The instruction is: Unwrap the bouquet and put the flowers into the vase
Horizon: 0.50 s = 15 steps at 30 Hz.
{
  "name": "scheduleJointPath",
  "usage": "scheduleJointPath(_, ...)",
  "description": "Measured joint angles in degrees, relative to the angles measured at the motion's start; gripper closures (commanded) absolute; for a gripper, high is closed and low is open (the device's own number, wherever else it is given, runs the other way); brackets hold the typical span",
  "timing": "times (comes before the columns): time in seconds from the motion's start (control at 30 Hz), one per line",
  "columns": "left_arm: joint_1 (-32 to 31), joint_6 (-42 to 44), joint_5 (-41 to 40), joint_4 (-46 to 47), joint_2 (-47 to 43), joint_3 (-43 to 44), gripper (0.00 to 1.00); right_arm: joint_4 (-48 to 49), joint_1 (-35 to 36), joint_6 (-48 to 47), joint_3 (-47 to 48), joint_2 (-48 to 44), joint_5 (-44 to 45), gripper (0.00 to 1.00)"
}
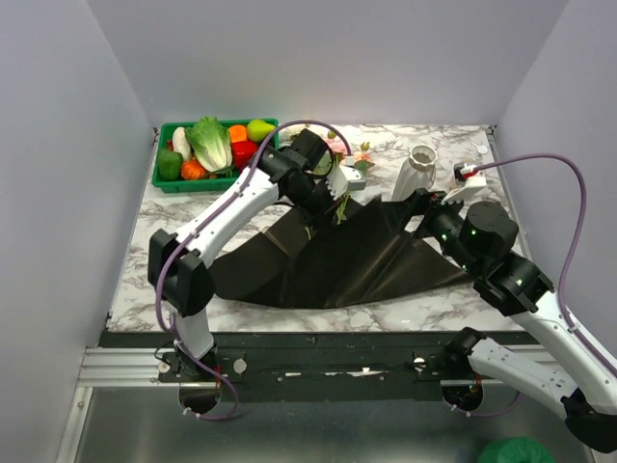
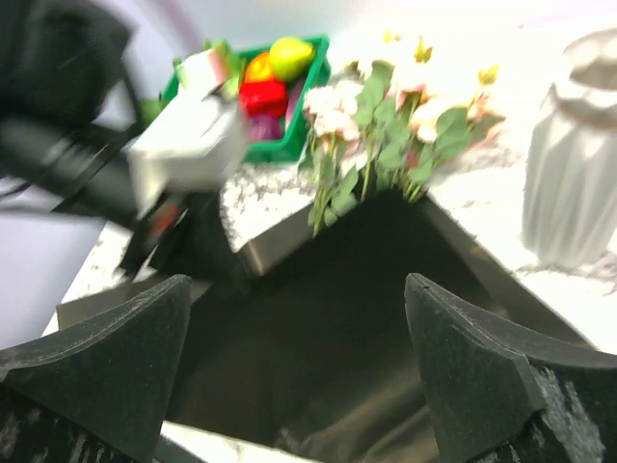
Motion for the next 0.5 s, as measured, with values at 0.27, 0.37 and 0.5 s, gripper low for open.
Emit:
scheduleJointPath(0.27,-7.54,12.37,1.25,-7.56,-10.23,-6.25,1.00,-1.18,0.00,-4.33,6.97,-0.81,5.09,0.02)
scheduleJointPath(0.37,-8.68,18.05,2.08,-10.08,-12.57,-9.77,1.00,-2.01,0.00,-5.29,7.91,-1.60,6.58,0.03)
scheduleJointPath(0.5,-12.20,26.10,3.37,-12.39,-20.41,-16.02,0.98,-3.63,0.00,-5.20,8.07,-2.01,7.91,0.04)
